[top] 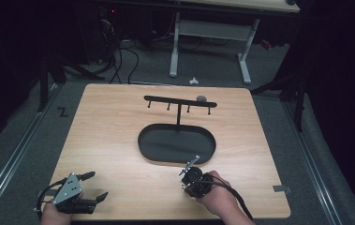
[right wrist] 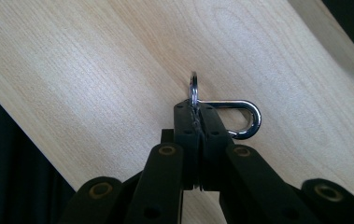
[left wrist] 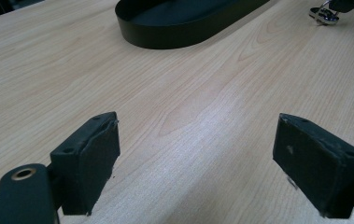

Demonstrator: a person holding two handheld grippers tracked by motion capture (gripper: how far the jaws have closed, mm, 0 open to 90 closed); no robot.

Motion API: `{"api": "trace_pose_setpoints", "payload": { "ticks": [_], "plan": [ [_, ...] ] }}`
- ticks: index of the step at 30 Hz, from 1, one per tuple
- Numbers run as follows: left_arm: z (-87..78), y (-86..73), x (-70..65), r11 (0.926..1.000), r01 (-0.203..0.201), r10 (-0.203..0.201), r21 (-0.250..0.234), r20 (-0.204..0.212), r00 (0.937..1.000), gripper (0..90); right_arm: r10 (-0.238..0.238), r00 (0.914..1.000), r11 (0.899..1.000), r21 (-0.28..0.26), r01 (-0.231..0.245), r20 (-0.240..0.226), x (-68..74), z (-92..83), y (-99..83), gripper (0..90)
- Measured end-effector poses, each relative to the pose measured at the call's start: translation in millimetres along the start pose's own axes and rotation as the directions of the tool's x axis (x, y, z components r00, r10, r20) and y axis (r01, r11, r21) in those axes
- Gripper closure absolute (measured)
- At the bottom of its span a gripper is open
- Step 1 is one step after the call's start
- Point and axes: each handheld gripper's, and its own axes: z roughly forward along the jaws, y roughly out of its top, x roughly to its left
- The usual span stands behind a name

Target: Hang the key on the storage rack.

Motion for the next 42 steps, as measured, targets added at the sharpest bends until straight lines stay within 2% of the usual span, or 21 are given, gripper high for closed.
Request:
{"api": "trace_pose_setpoints", "payload": {
  "ticks": [4,13,15,19,21,22,23,24,31,32,33,34,42],
  "plan": [
    [0.2,0.0,0.0,1.0000,0.000,0.000,0.001,0.001,1.0000,15.3,0.011,0.9995,1.000,-0.025,-0.012,-0.028,-1.4,-6.5,-1.9,88.5],
    [0.2,0.0,-0.2,1.0000,0.000,0.000,0.002,0.001,1.0000,15.3,0.035,0.9991,0.997,-0.066,-0.037,-0.026,-11.1,-30.1,-2.0,88.4],
    [0.4,-0.1,0.0,1.0000,0.000,0.000,0.003,0.002,1.0000,15.3,0.045,0.9988,0.996,-0.076,-0.047,-0.017,-14.8,-37.4,-2.3,88.4],
    [0.6,-0.1,-0.2,1.0000,-0.002,0.002,0.004,0.003,1.0000,15.3,0.097,0.9952,0.991,-0.090,-0.097,-0.006,-25.5,-55.9,-3.9,88.4],
    [0.7,-0.1,-0.2,1.0000,-0.002,0.002,0.004,0.003,1.0000,15.3,0.095,0.9954,0.991,-0.093,-0.095,-0.001,-27.4,-58.3,-4.2,88.4],
    [0.7,-0.2,-0.4,1.0000,0.001,-0.001,0.004,0.003,1.0000,15.3,0.134,0.9909,0.987,-0.087,-0.134,0.005,-29.0,-64.6,-5.4,88.4],
    [0.7,-0.1,-0.3,1.0000,0.001,-0.001,0.005,0.004,1.0000,15.3,0.134,0.9909,0.987,-0.087,-0.134,0.005,-29.0,-64.6,-5.4,88.4],
    [0.7,-0.1,-0.4,1.0000,0.000,0.000,0.006,0.005,1.0000,15.3,0.112,0.9937,0.989,-0.096,-0.110,0.012,-32.8,-66.4,-6.1,88.4],
    [1.1,-0.6,-0.5,1.0000,0.003,-0.003,0.008,0.005,1.0000,15.3,0.141,0.9891,0.985,-0.101,-0.136,0.041,-46.2,-76.5,-14.4,88.4],
    [1.1,-0.6,-0.8,1.0000,0.002,-0.002,0.006,0.005,1.0000,15.3,0.153,0.9871,0.984,-0.099,-0.148,0.046,-48.3,-78.0,-16.1,88.4],
    [1.0,-0.6,-0.9,1.0000,0.001,-0.001,0.006,0.005,1.0000,15.3,0.188,0.9811,0.979,-0.091,-0.183,0.046,-48.2,-79.7,-17.5,88.4],
    [0.9,-0.5,-1.1,1.0000,0.000,0.000,0.006,0.006,1.0000,15.3,0.162,0.9855,0.983,-0.100,-0.156,0.050,-51.7,-79.8,-18.5,88.4],
    [1.7,-0.7,-1.2,0.9999,0.001,-0.001,0.011,0.005,1.0000,15.3,0.202,0.9762,0.976,-0.100,-0.194,0.078,-64.5,-89.8,-30.4,88.4]
  ]
}}
